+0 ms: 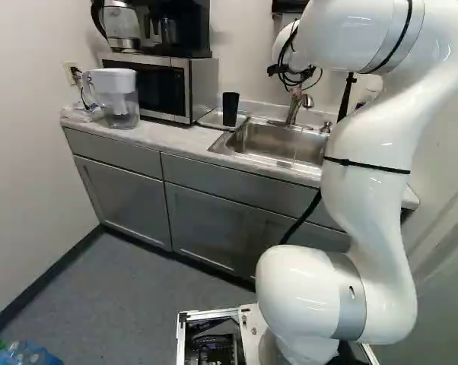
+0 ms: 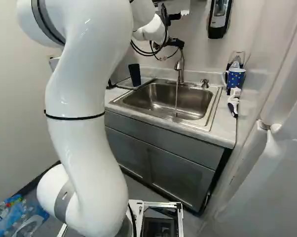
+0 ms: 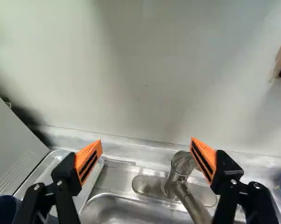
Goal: Rinse the cup and place it in the tray
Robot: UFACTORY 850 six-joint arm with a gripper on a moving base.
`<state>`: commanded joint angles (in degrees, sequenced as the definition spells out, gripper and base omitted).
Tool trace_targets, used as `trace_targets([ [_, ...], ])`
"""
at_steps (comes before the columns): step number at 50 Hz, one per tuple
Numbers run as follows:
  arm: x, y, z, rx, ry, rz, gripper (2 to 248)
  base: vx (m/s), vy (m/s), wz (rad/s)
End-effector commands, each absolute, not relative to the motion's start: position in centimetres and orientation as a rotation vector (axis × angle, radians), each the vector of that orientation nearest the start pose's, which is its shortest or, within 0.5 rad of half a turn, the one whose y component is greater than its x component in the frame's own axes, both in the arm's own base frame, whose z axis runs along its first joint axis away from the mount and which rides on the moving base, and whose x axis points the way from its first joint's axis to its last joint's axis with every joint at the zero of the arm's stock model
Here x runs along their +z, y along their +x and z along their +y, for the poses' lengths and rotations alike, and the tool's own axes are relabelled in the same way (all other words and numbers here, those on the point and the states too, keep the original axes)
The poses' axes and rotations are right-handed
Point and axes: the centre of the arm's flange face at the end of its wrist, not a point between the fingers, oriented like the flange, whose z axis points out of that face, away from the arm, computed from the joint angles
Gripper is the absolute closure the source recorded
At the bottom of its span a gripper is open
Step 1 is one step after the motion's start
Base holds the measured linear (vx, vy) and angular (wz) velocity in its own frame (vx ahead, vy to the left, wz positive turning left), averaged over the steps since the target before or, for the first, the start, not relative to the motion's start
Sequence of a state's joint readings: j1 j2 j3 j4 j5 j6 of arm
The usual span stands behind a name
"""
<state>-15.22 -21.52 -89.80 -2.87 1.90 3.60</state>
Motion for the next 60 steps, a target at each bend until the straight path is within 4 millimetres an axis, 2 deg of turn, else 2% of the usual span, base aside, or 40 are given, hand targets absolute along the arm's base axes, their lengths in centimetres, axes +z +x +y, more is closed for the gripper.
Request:
trace_targets([
  [16,67.8,64.8,-17.2,-1.861,-2.677,0.365,3,0.0,0.0,0.0],
  [41,68.0,64.7,-17.0,-1.891,-2.657,0.359,3,0.0,0.0,0.0],
  [60,68.7,62.9,-15.0,-1.931,-2.618,0.321,3,0.0,0.0,0.0],
])
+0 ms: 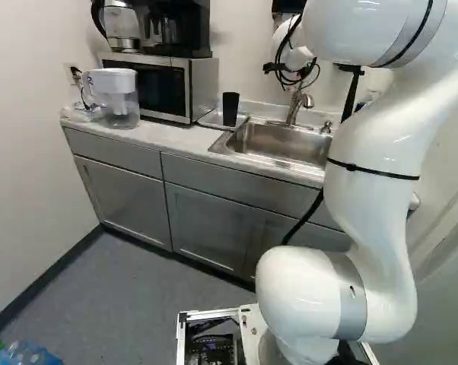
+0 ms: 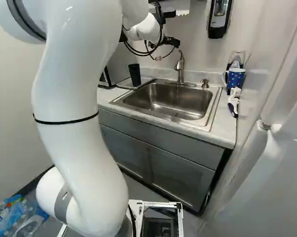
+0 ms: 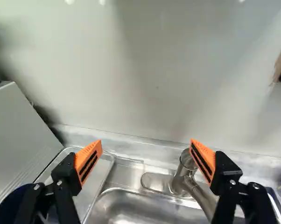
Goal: Rinse the cup and place it in the tray
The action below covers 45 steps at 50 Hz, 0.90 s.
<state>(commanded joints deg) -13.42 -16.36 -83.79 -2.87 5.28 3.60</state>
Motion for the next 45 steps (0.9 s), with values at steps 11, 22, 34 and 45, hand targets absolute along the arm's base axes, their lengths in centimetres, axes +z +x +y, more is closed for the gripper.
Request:
trace_targets([
  [11,68.8,61.6,-14.3,-1.922,-2.62,0.313,3,0.0,0.0,0.0],
  [22,68.9,60.0,-13.6,-1.914,-2.623,0.307,3,0.0,0.0,0.0],
  [34,69.0,57.9,-12.7,-1.905,-2.625,0.299,3,0.0,0.0,0.0],
  [45,68.9,55.8,-11.9,-1.873,-2.643,0.293,3,0.0,0.0,0.0],
])
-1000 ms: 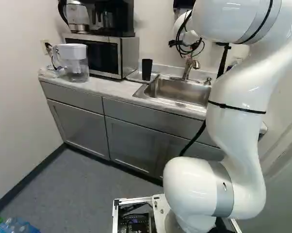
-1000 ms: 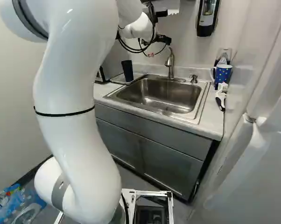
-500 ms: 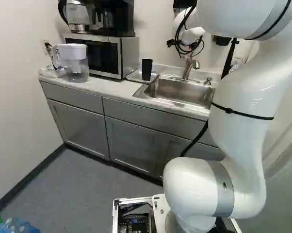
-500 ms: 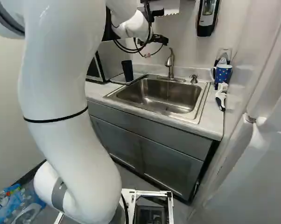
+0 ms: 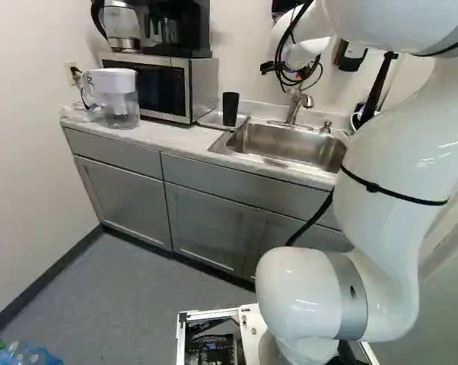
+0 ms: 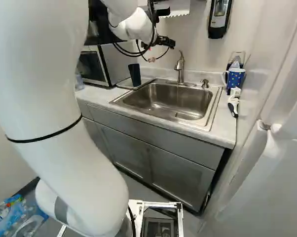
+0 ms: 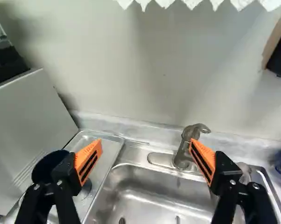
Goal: Rinse the cup and place it in the tray
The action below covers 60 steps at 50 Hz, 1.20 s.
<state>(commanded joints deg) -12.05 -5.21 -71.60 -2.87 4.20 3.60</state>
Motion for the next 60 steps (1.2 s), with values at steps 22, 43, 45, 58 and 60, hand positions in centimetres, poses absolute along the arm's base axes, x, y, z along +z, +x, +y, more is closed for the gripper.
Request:
trace_targets([
  [22,68.2,51.9,-10.6,-1.747,-2.718,0.294,3,0.0,0.0,0.0],
  [43,67.3,48.4,-10.1,-1.584,-2.81,0.312,3,0.0,0.0,0.0],
  [45,67.2,48.1,-10.1,-1.568,-2.819,0.315,3,0.0,0.0,0.0],
  [58,66.5,45.9,-10.2,-1.462,-2.875,0.342,3,0.0,0.0,0.0],
  [60,66.4,45.6,-10.3,-1.446,-2.883,0.347,3,0.0,0.0,0.0],
])
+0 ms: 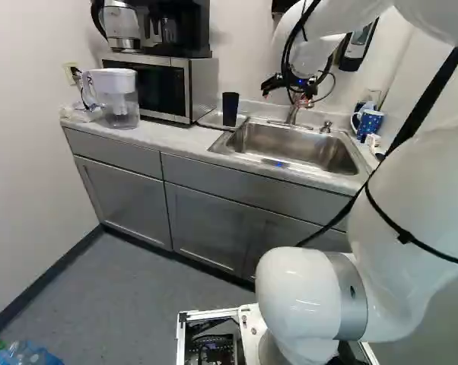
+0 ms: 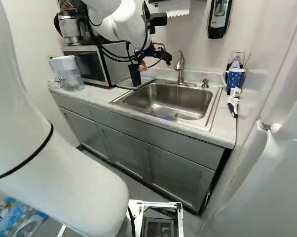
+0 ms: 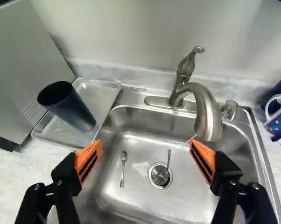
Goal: Rinse the cup and place it in the tray
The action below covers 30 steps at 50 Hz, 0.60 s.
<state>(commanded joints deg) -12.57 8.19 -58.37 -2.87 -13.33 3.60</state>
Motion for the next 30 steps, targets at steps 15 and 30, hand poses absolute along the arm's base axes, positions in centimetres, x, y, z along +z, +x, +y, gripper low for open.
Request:
trace_targets([
  [15,65.7,43.1,-10.9,-1.324,-2.941,0.394,3,0.0,0.0,0.0],
  [30,65.4,41.5,-11.7,-1.268,-2.968,0.439,3,0.0,0.0,0.0],
])
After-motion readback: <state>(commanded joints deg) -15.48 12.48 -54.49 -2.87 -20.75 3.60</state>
